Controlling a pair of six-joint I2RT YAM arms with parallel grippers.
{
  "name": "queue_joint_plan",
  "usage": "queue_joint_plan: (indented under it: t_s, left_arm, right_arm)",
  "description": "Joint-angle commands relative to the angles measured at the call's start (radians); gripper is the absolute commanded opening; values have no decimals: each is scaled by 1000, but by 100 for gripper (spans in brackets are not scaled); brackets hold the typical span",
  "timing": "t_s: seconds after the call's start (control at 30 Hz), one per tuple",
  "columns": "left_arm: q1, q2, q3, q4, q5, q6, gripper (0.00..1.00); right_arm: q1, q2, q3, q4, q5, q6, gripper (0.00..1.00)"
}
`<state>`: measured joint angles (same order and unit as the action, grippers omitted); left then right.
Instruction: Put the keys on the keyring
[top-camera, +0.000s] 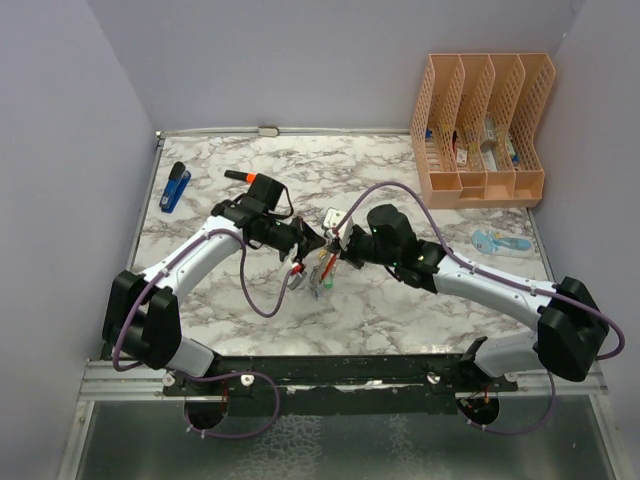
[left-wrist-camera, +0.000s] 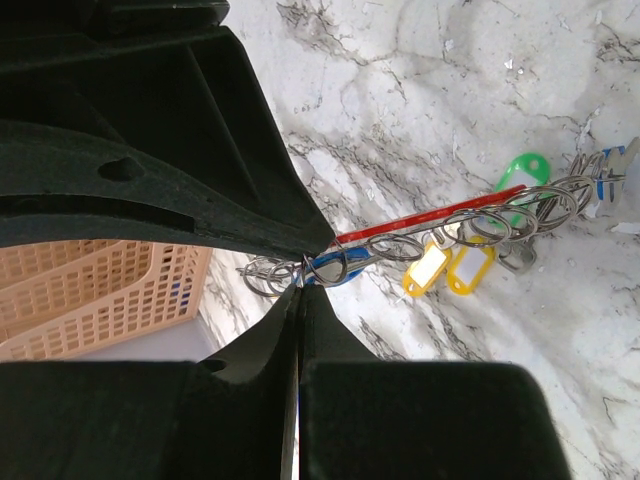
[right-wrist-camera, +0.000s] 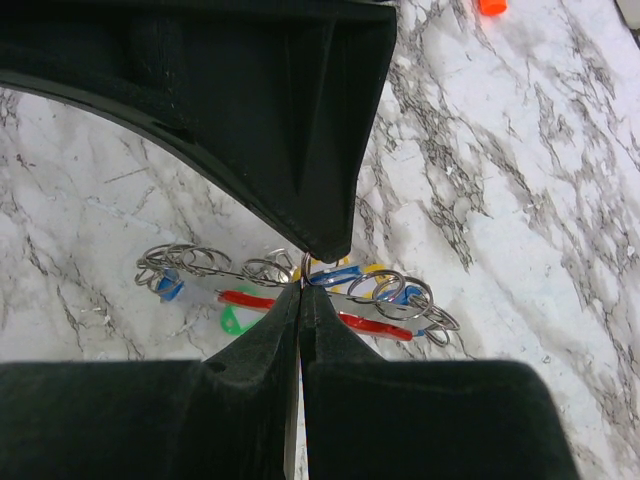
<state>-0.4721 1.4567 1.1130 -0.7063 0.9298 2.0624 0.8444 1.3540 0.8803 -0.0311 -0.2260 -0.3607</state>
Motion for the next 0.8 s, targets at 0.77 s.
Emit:
queue_joint_plan:
  t_s: [0.77]
  left_arm:
    - [-10, -42, -51, 178, -57, -58, 0]
  right_arm:
    - [1, 26, 53, 31, -17, 108, 1]
